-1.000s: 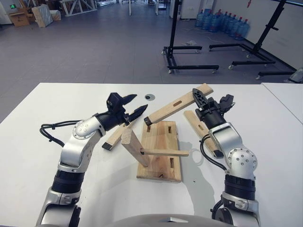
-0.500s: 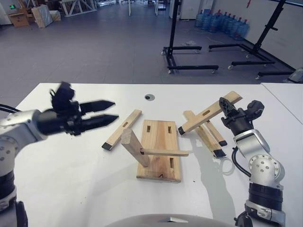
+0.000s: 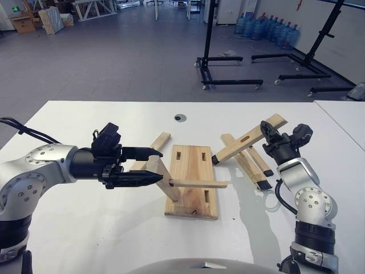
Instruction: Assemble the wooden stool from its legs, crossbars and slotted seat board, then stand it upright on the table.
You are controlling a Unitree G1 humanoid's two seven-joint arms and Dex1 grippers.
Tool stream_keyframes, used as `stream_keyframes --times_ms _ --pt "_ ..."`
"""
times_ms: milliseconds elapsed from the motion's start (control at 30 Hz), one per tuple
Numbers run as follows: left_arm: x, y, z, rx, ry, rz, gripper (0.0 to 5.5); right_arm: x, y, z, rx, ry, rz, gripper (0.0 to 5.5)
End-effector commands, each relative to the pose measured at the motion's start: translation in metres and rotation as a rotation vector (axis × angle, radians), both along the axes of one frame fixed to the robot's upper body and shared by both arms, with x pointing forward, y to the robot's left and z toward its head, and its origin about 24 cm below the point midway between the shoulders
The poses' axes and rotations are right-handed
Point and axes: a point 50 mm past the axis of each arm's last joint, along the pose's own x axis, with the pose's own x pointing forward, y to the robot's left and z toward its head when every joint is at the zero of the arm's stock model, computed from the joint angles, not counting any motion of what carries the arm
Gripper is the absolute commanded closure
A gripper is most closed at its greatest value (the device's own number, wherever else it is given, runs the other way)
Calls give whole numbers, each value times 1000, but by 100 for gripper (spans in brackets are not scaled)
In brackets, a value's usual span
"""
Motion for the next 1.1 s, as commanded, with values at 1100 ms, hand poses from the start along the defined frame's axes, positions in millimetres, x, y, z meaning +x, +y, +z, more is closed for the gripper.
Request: stream_keyframes --times_ms 1100 --pt "4 -72 -72 149 -316 442 336 -42 40 34 -527 -293 257 450"
